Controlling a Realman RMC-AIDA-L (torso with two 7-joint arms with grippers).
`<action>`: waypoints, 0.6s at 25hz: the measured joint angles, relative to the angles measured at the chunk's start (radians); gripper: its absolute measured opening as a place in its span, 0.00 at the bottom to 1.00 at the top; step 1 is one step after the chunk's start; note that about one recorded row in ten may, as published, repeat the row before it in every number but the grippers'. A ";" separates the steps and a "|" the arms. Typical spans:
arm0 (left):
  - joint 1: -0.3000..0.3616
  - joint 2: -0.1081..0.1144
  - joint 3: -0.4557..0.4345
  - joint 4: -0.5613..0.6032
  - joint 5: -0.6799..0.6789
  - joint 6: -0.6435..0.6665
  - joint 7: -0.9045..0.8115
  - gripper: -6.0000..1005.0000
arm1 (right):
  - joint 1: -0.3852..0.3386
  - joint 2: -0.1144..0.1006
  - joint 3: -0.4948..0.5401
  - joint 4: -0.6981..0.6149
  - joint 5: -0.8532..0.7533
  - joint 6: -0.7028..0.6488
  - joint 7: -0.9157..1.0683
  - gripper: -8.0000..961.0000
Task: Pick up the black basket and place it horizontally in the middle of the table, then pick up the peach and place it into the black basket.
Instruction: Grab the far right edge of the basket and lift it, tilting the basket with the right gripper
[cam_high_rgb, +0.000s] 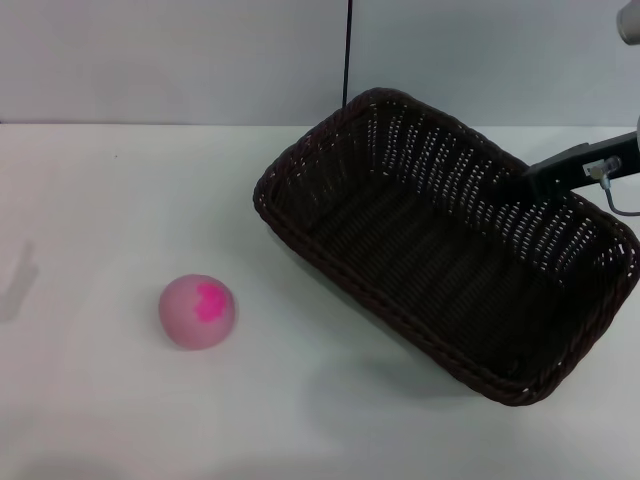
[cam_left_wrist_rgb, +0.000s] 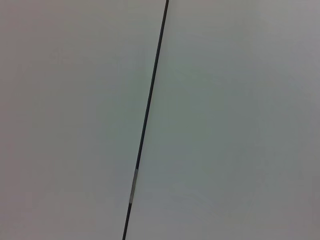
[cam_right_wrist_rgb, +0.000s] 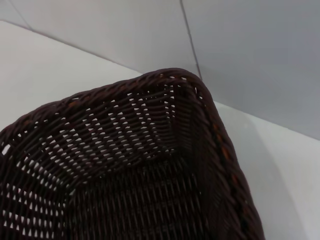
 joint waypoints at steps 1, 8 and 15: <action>-0.003 0.000 0.000 0.000 0.000 -0.006 0.000 0.79 | -0.002 0.000 0.000 -0.007 -0.001 -0.002 -0.006 0.52; -0.001 0.000 0.000 0.000 0.000 -0.006 0.000 0.78 | -0.018 0.006 -0.016 -0.143 -0.002 -0.086 -0.034 0.26; 0.009 -0.001 -0.005 0.000 -0.004 0.000 0.000 0.78 | -0.012 -0.002 -0.089 -0.235 -0.005 -0.170 -0.078 0.22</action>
